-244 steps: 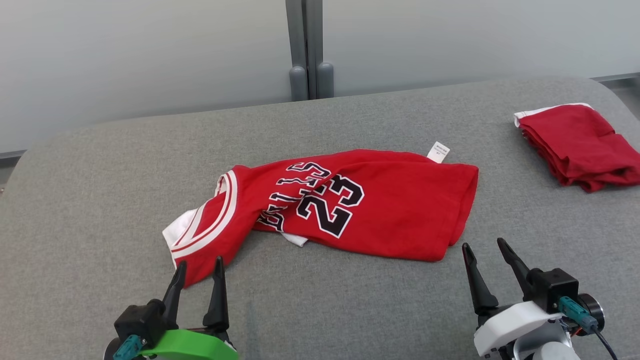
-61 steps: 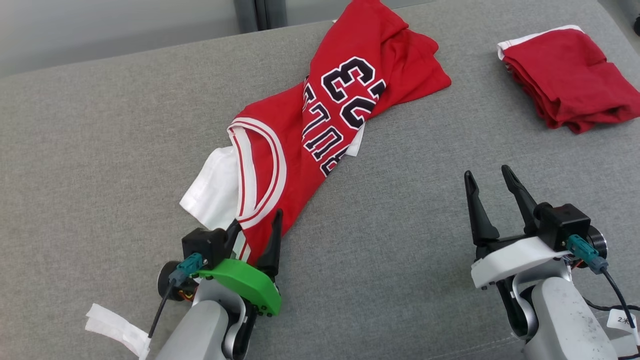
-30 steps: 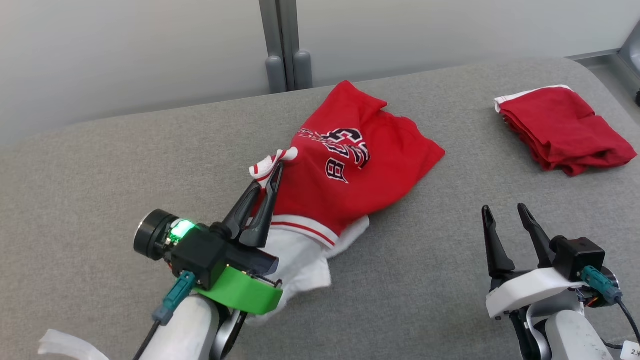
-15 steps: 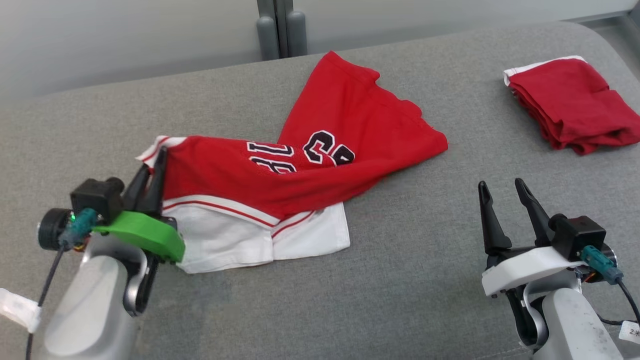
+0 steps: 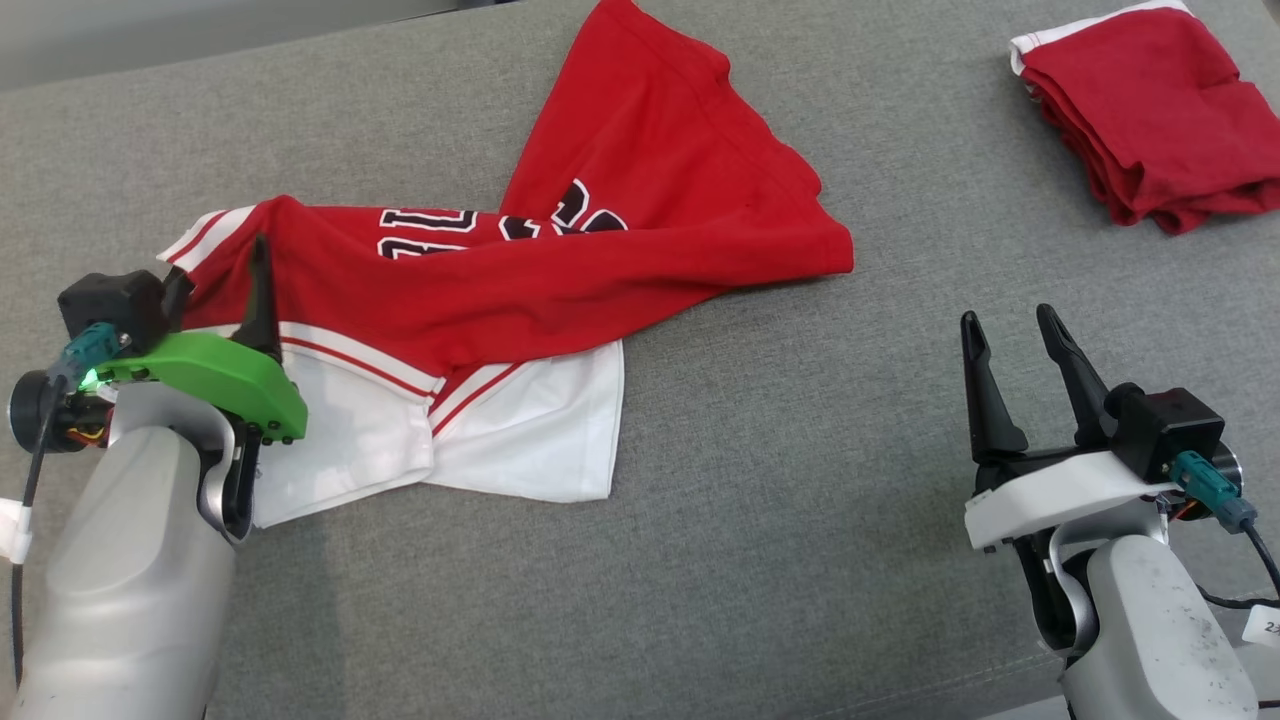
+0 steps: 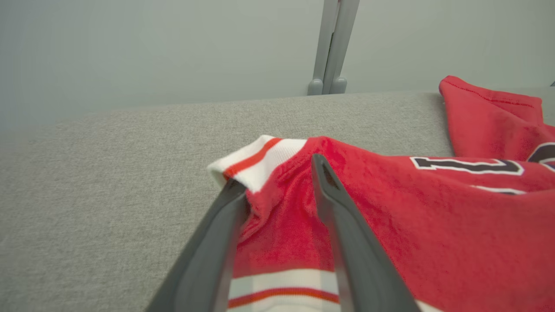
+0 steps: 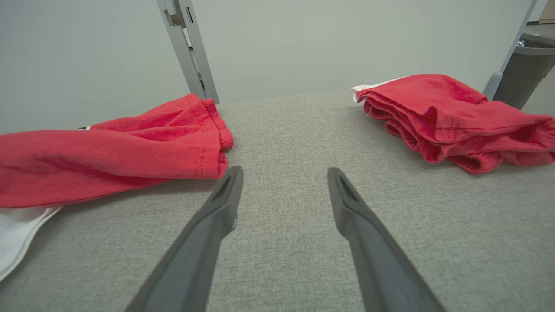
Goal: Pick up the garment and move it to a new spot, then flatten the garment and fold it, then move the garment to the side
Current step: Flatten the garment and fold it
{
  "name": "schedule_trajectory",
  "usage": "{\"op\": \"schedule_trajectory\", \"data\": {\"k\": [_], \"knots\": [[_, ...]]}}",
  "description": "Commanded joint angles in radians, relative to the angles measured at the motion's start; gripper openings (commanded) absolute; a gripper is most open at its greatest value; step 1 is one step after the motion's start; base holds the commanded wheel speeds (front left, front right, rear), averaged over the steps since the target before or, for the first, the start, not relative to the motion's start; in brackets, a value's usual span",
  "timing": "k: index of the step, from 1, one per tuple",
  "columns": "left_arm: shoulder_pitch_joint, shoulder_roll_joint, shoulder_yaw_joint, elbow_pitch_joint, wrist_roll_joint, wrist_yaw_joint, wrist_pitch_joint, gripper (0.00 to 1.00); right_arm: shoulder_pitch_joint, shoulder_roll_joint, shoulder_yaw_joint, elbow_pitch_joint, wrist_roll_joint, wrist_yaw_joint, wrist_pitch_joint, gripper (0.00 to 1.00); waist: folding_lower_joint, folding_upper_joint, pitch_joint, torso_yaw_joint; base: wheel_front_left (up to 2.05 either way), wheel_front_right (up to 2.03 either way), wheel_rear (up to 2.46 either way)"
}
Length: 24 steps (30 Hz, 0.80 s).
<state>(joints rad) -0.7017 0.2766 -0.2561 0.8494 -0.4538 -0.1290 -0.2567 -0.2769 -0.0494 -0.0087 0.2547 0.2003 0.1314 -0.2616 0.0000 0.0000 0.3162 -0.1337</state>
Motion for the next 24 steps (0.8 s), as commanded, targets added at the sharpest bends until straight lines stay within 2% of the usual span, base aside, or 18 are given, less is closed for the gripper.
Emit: {"op": "schedule_trajectory", "data": {"k": [1, 8, 15, 21, 24], "knots": [[0.000, 0.000, -0.005, -0.001, -0.011, -0.002, -0.008, 1.00, -0.003, -0.003, -0.003, 0.001, -0.010, -0.002, -0.005, 1.00, 0.0000, 0.0000, -0.003, 0.008, 0.00, 0.00, 0.00], [0.110, -0.027, 0.062, -0.159, 0.011, -0.002, -0.008, 1.00, 0.015, -0.003, -0.011, 0.001, -0.023, -0.002, -0.005, 1.00, 0.0000, 0.0000, -0.045, 0.054, 0.00, 0.00, 0.00], [0.251, -0.048, 0.116, -0.237, 0.046, -0.002, -0.008, 1.00, 0.039, -0.003, -0.013, 0.013, -0.025, -0.002, -0.005, 1.00, 0.0000, 0.0000, -0.109, 0.094, 0.00, 0.00, 0.00], [0.389, -0.101, 0.128, -0.348, 0.076, -0.003, -0.007, 1.00, 0.071, -0.003, -0.019, 0.021, -0.024, -0.002, -0.005, 1.00, 0.0000, 0.0000, -0.160, 0.118, 0.00, 0.00, 0.00], [0.477, -0.154, 0.119, -0.413, 0.090, -0.003, -0.007, 1.00, 0.094, -0.003, -0.023, 0.028, -0.036, -0.002, -0.005, 1.00, 0.0000, 0.0000, -0.198, 0.126, 0.00, 0.00, 0.00]]}}
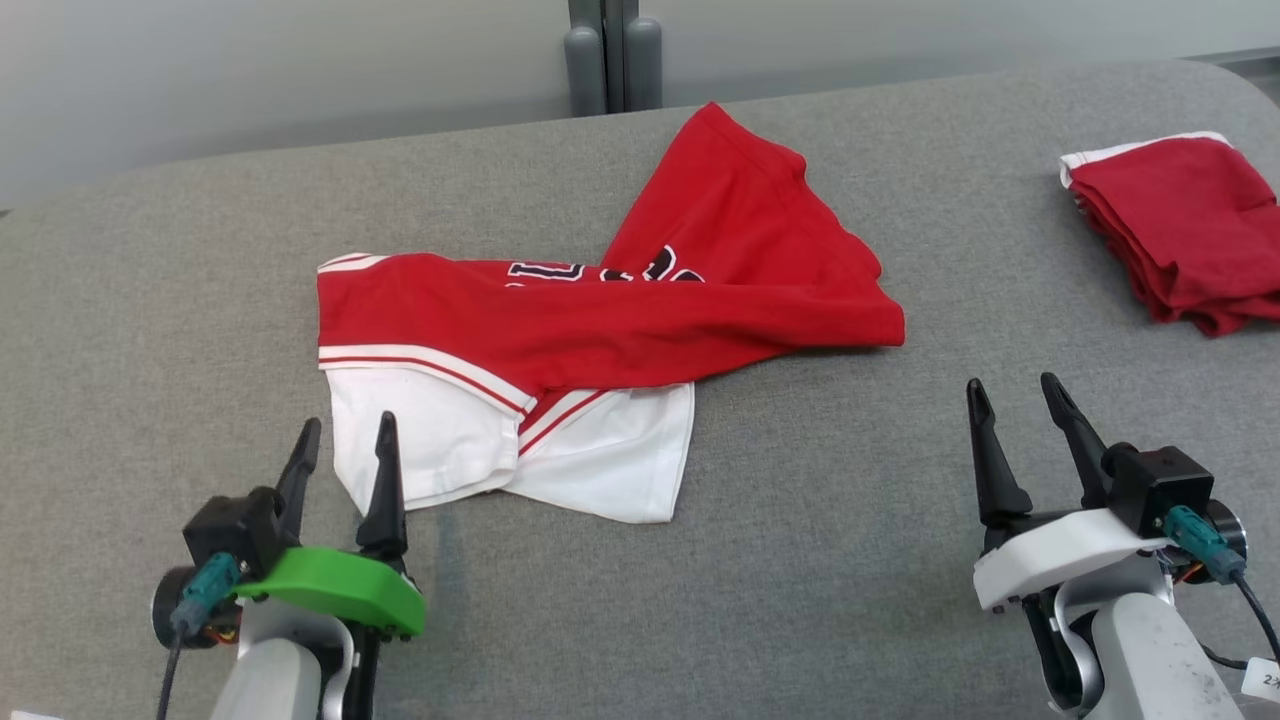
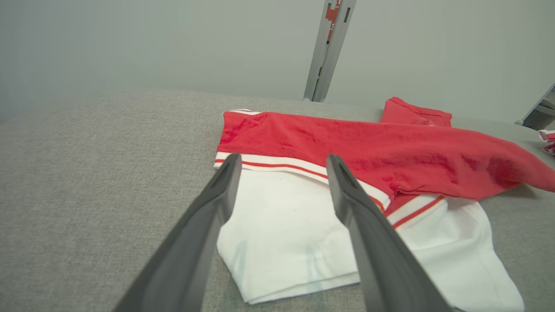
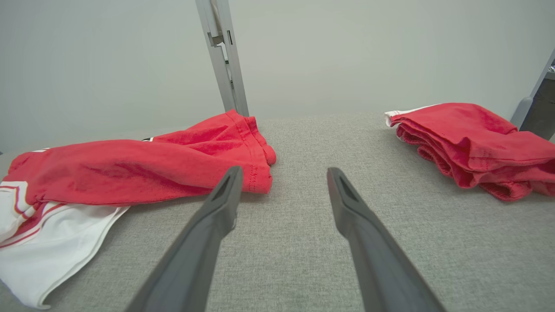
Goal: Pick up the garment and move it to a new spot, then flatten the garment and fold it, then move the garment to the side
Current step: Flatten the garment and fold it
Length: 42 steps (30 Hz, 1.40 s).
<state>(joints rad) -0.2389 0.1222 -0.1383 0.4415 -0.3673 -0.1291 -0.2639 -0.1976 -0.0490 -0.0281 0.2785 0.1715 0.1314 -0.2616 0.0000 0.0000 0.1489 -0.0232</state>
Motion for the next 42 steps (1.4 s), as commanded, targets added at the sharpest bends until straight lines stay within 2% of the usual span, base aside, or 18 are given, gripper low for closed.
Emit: {"op": "schedule_trajectory", "data": {"k": [1, 7, 13, 19, 26, 34, 42], "knots": [[0.037, -0.012, 0.004, -0.020, 0.004, -0.002, 0.000, 1.00, 0.020, -0.004, -0.003, 0.006, -0.008, -0.002, -0.005, 1.00, 0.0000, 0.0000, -0.041, 0.017, 0.00, 0.00, 0.00], [0.142, -0.059, 0.010, -0.093, 0.016, -0.002, 0.000, 1.00, 0.053, -0.004, 0.006, 0.015, -0.017, -0.002, -0.005, 1.00, 0.0000, 0.0000, -0.088, 0.020, 0.00, 0.00, 0.00], [0.179, -0.069, -0.007, -0.132, 0.028, -0.001, 0.000, 1.00, 0.054, -0.003, 0.020, 0.024, -0.034, -0.002, -0.004, 1.00, 0.0000, 0.0000, -0.094, 0.032, 0.00, 0.00, 0.00], [0.165, -0.071, -0.032, -0.164, 0.017, 0.003, 0.000, 1.00, -0.058, -0.004, 0.008, 0.107, -0.134, -0.002, -0.001, 1.00, 0.0000, 0.0000, -0.053, 0.059, 0.00, 0.00, 0.00], [0.135, -0.070, -0.080, -0.178, -0.008, 0.016, 0.000, 1.00, -0.260, -0.092, 0.023, 0.289, -0.155, -0.002, 0.072, 1.00, 0.0000, 0.0000, 0.013, 0.112, 0.00, 0.00, 0.00], [0.102, -0.071, -0.100, -0.178, -0.017, 0.025, 0.000, 1.00, -0.402, -0.146, 0.110, 0.489, -0.045, -0.002, 0.127, 1.00, 0.0000, 0.0000, 0.071, 0.159, 0.00, 0.00, 0.00], [0.084, -0.071, -0.101, -0.178, -0.015, 0.027, 0.000, 1.00, -0.480, -0.181, 0.229, 0.593, 0.092, -0.002, 0.158, 1.00, 0.0000, 0.0000, 0.105, 0.176, 0.00, 0.00, 0.00]]}}
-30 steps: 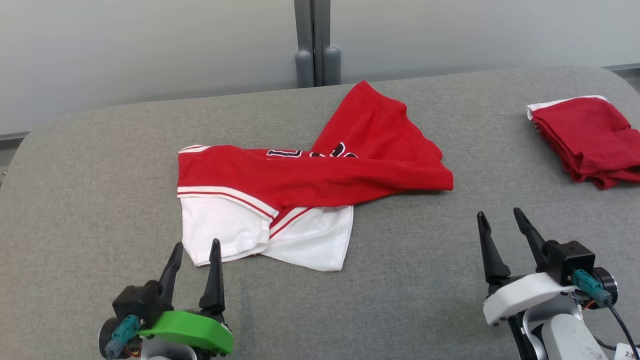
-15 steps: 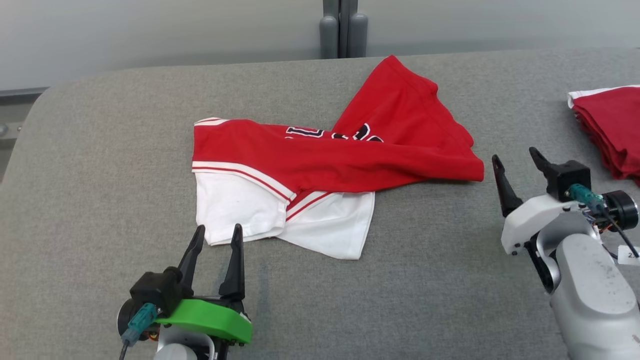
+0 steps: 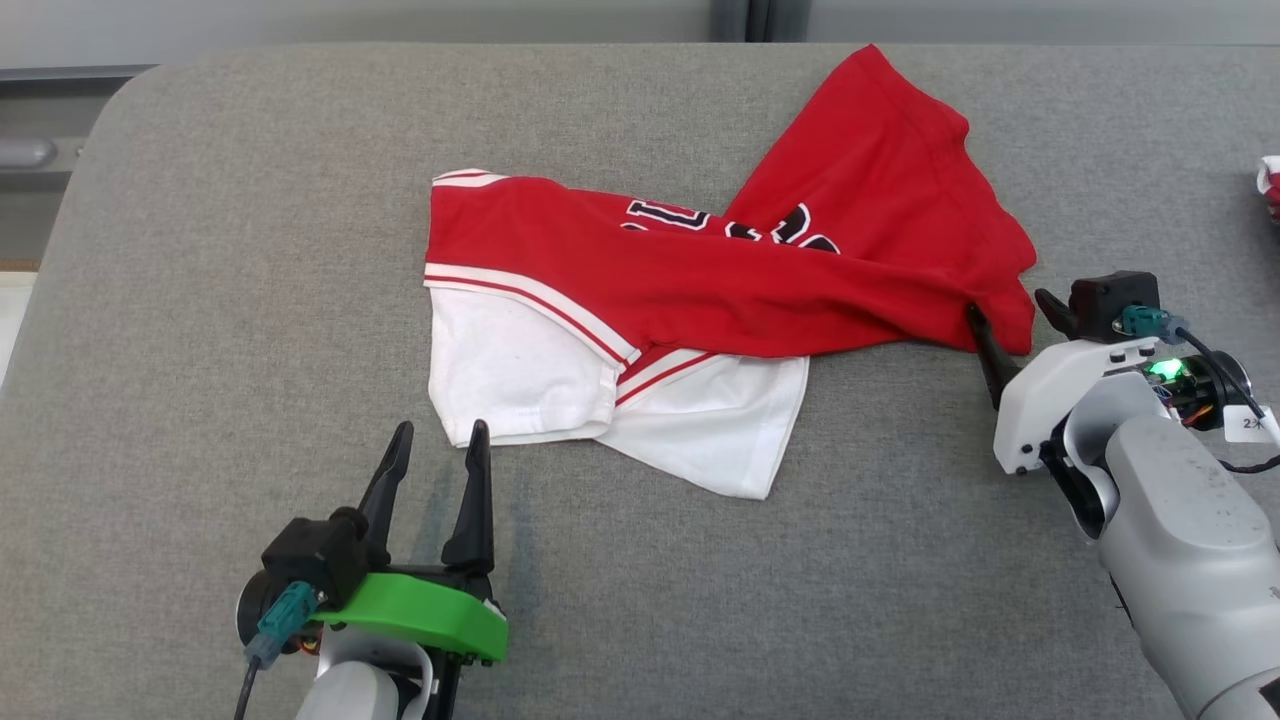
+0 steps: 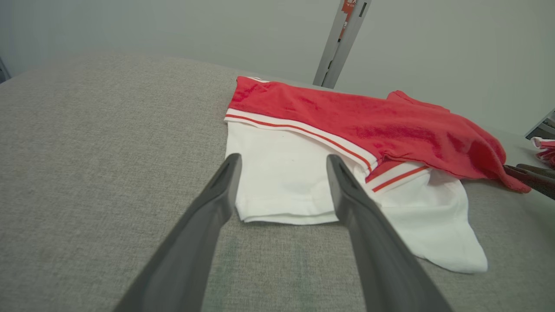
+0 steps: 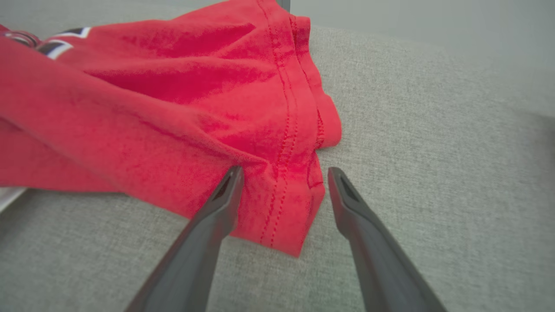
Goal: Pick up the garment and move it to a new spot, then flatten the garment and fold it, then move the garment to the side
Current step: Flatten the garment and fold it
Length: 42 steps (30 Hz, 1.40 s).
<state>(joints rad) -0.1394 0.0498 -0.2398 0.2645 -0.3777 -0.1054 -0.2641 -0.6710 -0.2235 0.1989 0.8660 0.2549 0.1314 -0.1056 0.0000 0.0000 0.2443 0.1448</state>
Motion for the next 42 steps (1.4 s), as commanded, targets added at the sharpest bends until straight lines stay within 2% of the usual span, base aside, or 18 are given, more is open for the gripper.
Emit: {"op": "schedule_trajectory", "data": {"k": [1, 6, 7, 8, 9, 12, 14, 17, 23, 29, 37, 41, 42], "knots": [[-0.016, 0.002, 0.000, -0.001, -0.004, 0.004, 0.000, 1.00, -0.014, -0.008, 0.015, 0.013, 0.024, -0.002, 0.010, 1.00, 0.0000, 0.0000, 0.012, 0.009, 0.00, 0.00, 0.00], [-0.026, 0.002, -0.001, 0.001, -0.002, 0.003, 0.000, 1.00, -0.042, -0.028, 0.096, 0.042, 0.100, -0.002, 0.046, 1.00, 0.0000, 0.0000, 0.023, 0.011, 0.00, 0.00, 0.00], [-0.026, 0.002, -0.001, 0.001, -0.002, 0.003, 0.000, 1.00, -0.047, -0.033, 0.111, 0.045, 0.112, -0.002, 0.043, 0.95, 0.0000, 0.0000, 0.024, 0.010, 0.00, 0.00, 0.00], [-0.026, 0.002, -0.001, 0.001, -0.002, 0.003, 0.000, 1.00, -0.052, -0.038, 0.122, 0.045, 0.119, -0.002, 0.039, 0.84, 0.0000, 0.0000, 0.025, 0.010, 0.00, 0.00, 0.00], [-0.027, 0.002, -0.002, 0.001, -0.002, 0.004, 0.000, 1.00, -0.058, -0.044, 0.135, 0.046, 0.125, -0.002, 0.034, 0.47, 0.0000, 0.0000, 0.026, 0.009, 0.00, 0.00, 0.00], [-0.029, 0.002, -0.002, 0.000, -0.004, 0.006, 0.000, 1.00, -0.070, -0.056, 0.164, 0.049, 0.137, -0.002, 0.016, 0.40, 0.0000, 0.0000, 0.025, 0.007, 0.00, 0.00, 0.00], [-0.028, 0.002, -0.002, 0.000, -0.005, 0.007, 0.000, 1.00, -0.078, -0.060, 0.180, 0.053, 0.144, -0.002, 0.007, 0.27, 0.0000, 0.0000, 0.024, 0.005, 0.00, 0.00, 0.00], [-0.025, 0.002, -0.001, 0.000, -0.005, 0.008, 0.000, 1.00, -0.086, -0.063, 0.199, 0.053, 0.150, -0.002, -0.007, 0.00, 0.0000, 0.0000, 0.022, 0.001, 0.00, 0.00, 0.00], [-0.021, 0.002, -0.003, -0.004, -0.005, 0.009, 0.000, 1.00, -0.111, -0.065, 0.208, 0.017, 0.166, -0.002, -0.054, 0.00, 0.0000, 0.0000, 0.019, -0.004, 0.00, 0.00, 0.00], [-0.026, 0.002, -0.015, -0.005, -0.011, 0.009, 0.000, 1.00, -0.156, -0.074, 0.191, -0.027, 0.169, -0.002, -0.028, 0.00, 0.0000, 0.0000, 0.029, 0.004, 0.00, 0.00, 0.00], [-0.058, 0.002, -0.056, -0.008, -0.028, 0.008, 0.000, 1.00, -0.286, -0.029, 0.200, 0.046, 0.121, -0.002, 0.061, 0.00, 0.0000, 0.0000, 0.070, 0.051, 0.00, 0.00, 0.00], [-0.074, 0.002, -0.079, -0.006, -0.041, 0.009, 0.000, 1.00, -0.359, 0.001, 0.197, 0.119, 0.089, -0.002, 0.056, 0.00, 0.0000, 0.0000, 0.091, 0.082, 0.00, 0.00, 0.00], [-0.077, 0.002, -0.082, -0.007, -0.043, 0.010, 0.000, 1.00, -0.374, 0.008, 0.195, 0.136, 0.081, -0.002, 0.046, 0.27, 0.0000, 0.0000, 0.095, 0.087, 0.00, 0.00, 0.00]]}}
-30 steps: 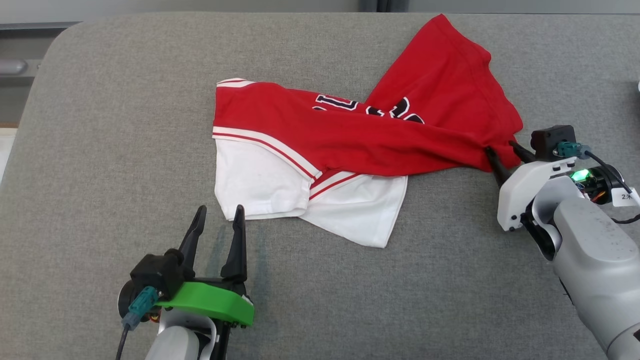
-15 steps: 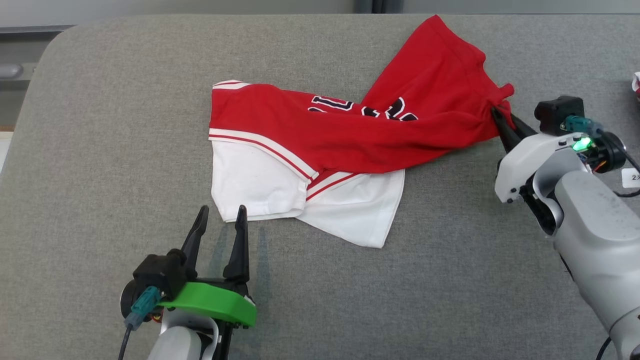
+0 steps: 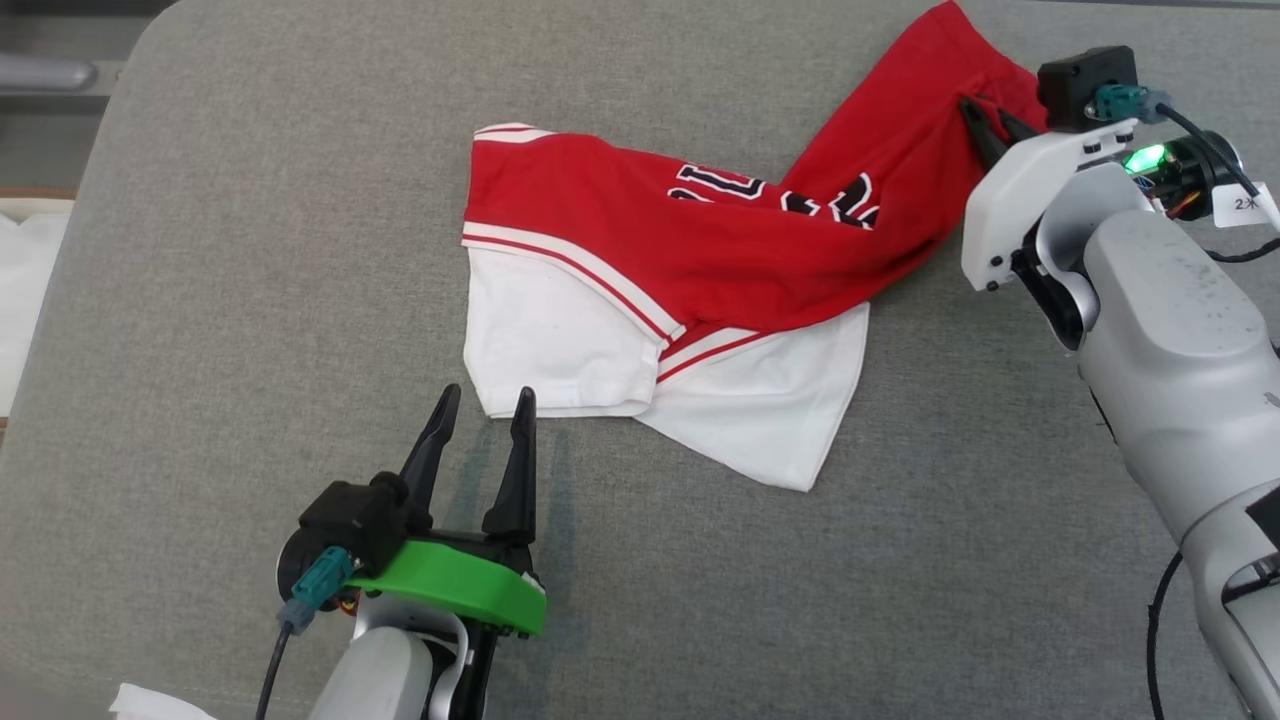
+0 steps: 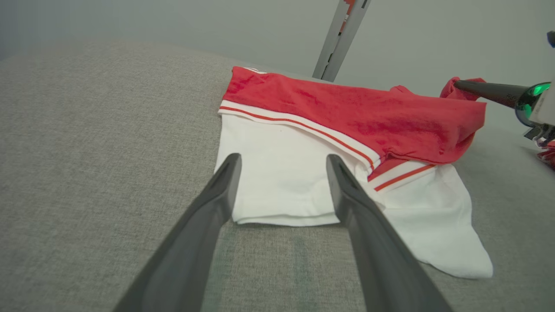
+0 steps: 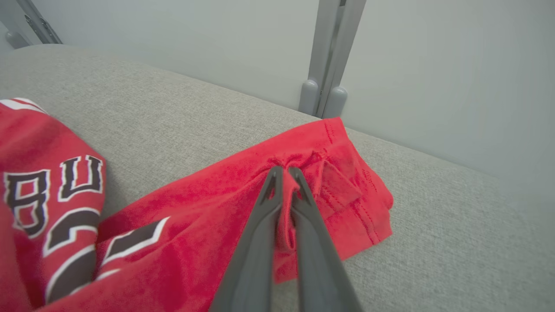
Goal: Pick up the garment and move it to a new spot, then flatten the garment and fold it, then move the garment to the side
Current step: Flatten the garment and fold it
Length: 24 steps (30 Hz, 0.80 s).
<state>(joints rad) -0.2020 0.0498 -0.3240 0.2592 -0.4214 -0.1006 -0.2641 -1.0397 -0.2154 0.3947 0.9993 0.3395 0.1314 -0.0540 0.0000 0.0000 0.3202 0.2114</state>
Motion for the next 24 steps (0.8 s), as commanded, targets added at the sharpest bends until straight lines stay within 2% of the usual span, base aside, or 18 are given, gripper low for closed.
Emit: {"op": "schedule_trajectory", "data": {"k": [1, 6, 9, 15, 24], "knots": [[-0.017, 0.002, -0.004, -0.004, -0.005, 0.007, 0.000, 1.00, -0.019, 0.010, 0.005, 0.023, -0.019, -0.002, -0.016, 1.00, 0.0000, 0.0000, 0.023, 0.026, 0.00, 0.00, 0.00], [-0.021, 0.002, -0.010, -0.009, -0.015, 0.016, 0.000, 1.00, -0.060, 0.057, 0.020, 0.076, -0.043, -0.002, -0.103, 1.00, 0.0000, 0.0000, 0.032, 0.032, 0.00, 0.00, 0.00], [-0.016, 0.002, -0.007, -0.010, -0.017, 0.020, 0.000, 1.00, -0.069, 0.060, 0.026, 0.089, -0.044, -0.002, -0.145, 1.00, 0.0000, 0.0000, 0.030, 0.021, 0.00, 0.00, 0.00], [-0.002, 0.002, 0.000, -0.016, -0.011, 0.024, 0.000, 1.00, -0.072, 0.013, -0.008, 0.071, -0.017, -0.002, -0.197, 1.00, 0.0000, 0.0000, 0.022, -0.012, 0.00, 0.00, 0.00], [0.008, 0.002, 0.000, -0.018, -0.003, 0.020, 0.000, 1.00, 0.038, -0.071, -0.114, -0.001, 0.005, -0.002, -0.212, 1.00, 0.0000, 0.0000, 0.020, -0.046, 0.00, 0.00, 0.00]]}}
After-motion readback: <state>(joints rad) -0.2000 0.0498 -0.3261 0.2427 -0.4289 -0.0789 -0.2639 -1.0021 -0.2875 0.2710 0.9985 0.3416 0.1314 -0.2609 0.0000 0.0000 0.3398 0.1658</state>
